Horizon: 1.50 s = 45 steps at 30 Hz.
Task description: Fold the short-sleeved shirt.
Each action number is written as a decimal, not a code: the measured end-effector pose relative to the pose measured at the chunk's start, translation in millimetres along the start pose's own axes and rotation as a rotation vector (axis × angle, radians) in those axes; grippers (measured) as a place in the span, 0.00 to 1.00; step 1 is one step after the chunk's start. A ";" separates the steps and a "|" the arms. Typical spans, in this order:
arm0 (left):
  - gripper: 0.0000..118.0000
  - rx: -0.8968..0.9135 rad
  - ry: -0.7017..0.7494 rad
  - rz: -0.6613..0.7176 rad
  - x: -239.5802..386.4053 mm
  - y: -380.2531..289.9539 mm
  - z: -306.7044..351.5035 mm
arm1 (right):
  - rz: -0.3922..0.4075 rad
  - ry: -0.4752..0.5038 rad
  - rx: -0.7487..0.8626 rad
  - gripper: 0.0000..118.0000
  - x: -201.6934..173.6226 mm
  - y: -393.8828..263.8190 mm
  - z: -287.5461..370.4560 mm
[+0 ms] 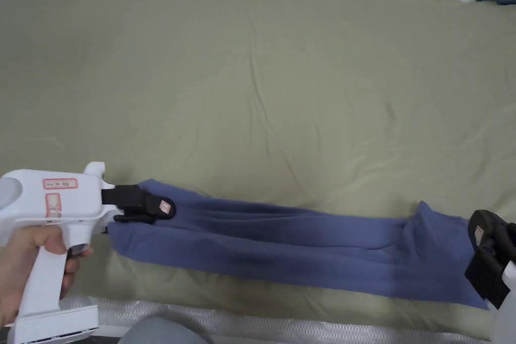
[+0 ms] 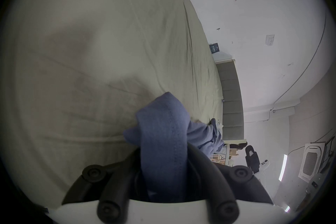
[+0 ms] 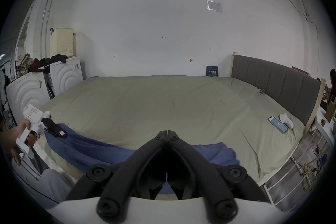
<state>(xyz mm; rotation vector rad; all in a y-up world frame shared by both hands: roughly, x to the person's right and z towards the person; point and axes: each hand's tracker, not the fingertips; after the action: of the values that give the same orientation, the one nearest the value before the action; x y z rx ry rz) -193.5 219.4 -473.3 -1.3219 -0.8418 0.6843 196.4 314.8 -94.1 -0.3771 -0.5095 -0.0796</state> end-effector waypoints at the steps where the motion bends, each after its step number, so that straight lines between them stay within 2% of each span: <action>1: 0.05 0.036 0.024 0.001 1.3 2.0 11.8 | 0.004 -0.001 0.000 0.01 0.4 -0.2 -1.3; 7: 0.05 0.118 0.210 -0.048 20.5 9.0 66.5 | -0.011 0.031 0.011 0.01 2.8 -0.6 -4.6; 8: 0.05 0.105 0.195 -0.061 26.6 6.0 65.6 | -0.014 0.035 0.008 0.01 2.5 -1.1 -5.3; 13: 0.05 0.064 0.342 -0.223 84.5 -12.1 46.8 | -0.025 0.045 0.009 0.01 4.3 -7.3 -2.1; 16: 0.05 0.057 0.450 -0.298 122.8 -23.9 23.3 | -0.038 0.052 0.012 0.01 7.7 -10.1 2.0; 18: 0.05 0.048 0.475 -0.364 146.6 -32.9 3.0 | -0.049 0.053 0.014 0.01 11.7 -12.4 4.2; 22: 0.05 0.003 0.540 -0.414 181.1 -55.5 -48.6 | -0.071 0.031 0.010 0.01 23.1 -16.6 5.9; 29: 0.07 -0.069 0.631 -0.461 193.4 -91.3 -157.3 | -0.085 0.001 -0.012 0.01 38.7 -28.2 5.4; 30: 0.16 -0.074 0.633 -0.467 193.4 -95.5 -172.0 | -0.096 0.003 -0.018 0.01 40.8 -29.6 6.1; 31: 0.59 -0.077 0.624 -0.469 189.1 -91.5 -182.0 | -0.105 0.010 -0.022 0.01 42.4 -30.8 6.6; 32: 0.93 -0.071 0.600 -0.460 188.2 -91.7 -191.3 | -0.107 0.009 -0.026 0.01 42.6 -31.5 6.8; 33: 1.00 -0.110 0.577 -0.443 186.4 -91.1 -201.7 | -0.109 0.006 -0.028 0.01 42.7 -32.3 7.0; 34: 0.97 -0.105 0.545 -0.408 188.3 -85.8 -192.5 | -0.113 0.010 -0.032 0.01 43.7 -32.9 7.2; 35: 0.97 -0.093 0.514 -0.450 191.3 -87.6 -194.4 | -0.116 0.014 -0.036 0.01 44.4 -33.2 7.2; 38: 0.95 -0.063 0.481 -0.409 191.7 -85.4 -175.0 | -0.115 0.022 -0.047 0.01 44.1 -34.8 5.0; 39: 0.92 -0.062 0.461 -0.409 196.1 -92.1 -180.7 | -0.116 0.024 -0.049 0.01 43.9 -35.0 4.4; 40: 0.81 -0.056 0.449 -0.409 196.3 -93.3 -173.3 | -0.118 0.028 -0.053 0.01 43.1 -35.4 3.5; 41: 0.81 -0.044 0.434 -0.404 194.4 -91.9 -160.2 | -0.120 0.032 -0.056 0.01 42.5 -35.4 2.6; 42: 0.76 -0.032 0.416 -0.397 191.4 -91.0 -147.3 | -0.119 0.035 -0.059 0.01 41.8 -35.2 1.7; 43: 0.59 0.017 0.351 -0.405 189.3 -87.1 -130.3 | -0.119 0.038 -0.057 0.01 41.2 -35.3 1.3; 44: 0.17 0.024 0.339 -0.396 183.8 -83.2 -122.4 | -0.118 0.042 -0.056 0.01 39.8 -35.1 0.6; 45: 0.00 0.008 0.360 -0.397 175.2 -80.0 -112.5 | -0.116 0.047 -0.060 0.01 38.6 -34.5 -0.4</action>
<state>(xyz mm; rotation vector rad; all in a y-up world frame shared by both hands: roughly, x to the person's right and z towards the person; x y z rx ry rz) -7.0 292.8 -375.4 -1.1772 -0.7728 0.1308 224.4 283.3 -64.1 -0.4036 -0.4834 -0.2155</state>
